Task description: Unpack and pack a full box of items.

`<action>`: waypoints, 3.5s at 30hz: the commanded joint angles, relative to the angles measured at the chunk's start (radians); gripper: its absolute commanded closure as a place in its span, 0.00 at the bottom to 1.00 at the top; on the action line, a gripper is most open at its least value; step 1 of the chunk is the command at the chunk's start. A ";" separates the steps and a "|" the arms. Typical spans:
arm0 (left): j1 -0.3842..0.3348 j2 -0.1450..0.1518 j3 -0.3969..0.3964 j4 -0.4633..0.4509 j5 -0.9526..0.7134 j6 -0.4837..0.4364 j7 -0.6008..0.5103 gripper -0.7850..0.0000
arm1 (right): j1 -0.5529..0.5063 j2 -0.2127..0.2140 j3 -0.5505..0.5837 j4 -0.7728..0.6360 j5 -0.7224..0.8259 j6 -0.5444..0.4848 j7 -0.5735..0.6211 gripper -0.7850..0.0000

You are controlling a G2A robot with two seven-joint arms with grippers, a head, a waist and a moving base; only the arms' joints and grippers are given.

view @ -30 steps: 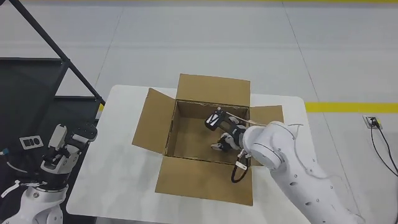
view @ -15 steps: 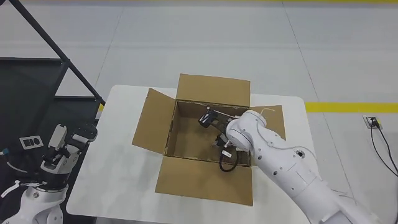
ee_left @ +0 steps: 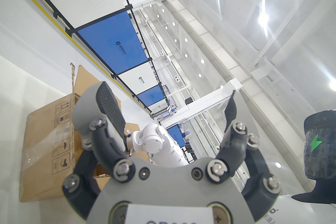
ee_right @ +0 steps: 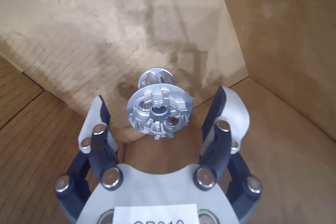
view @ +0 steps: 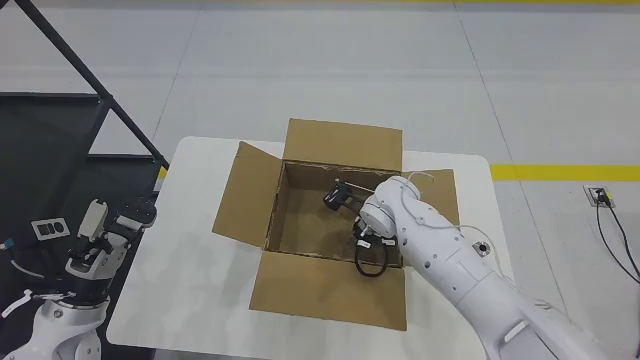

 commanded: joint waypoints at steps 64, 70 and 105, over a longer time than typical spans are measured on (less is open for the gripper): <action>0.000 0.000 0.000 0.000 0.000 0.000 0.000 0.00 | -0.856 0.273 1.005 -0.854 -0.241 0.106 0.190 1.00; 0.000 0.000 0.000 0.000 0.000 0.000 0.000 0.00 | -0.812 0.274 0.972 -0.794 -0.258 0.119 0.196 1.00; 0.000 0.000 0.000 0.000 0.000 0.000 0.000 0.00 | -0.786 0.291 0.939 -0.781 -0.234 0.141 0.205 0.28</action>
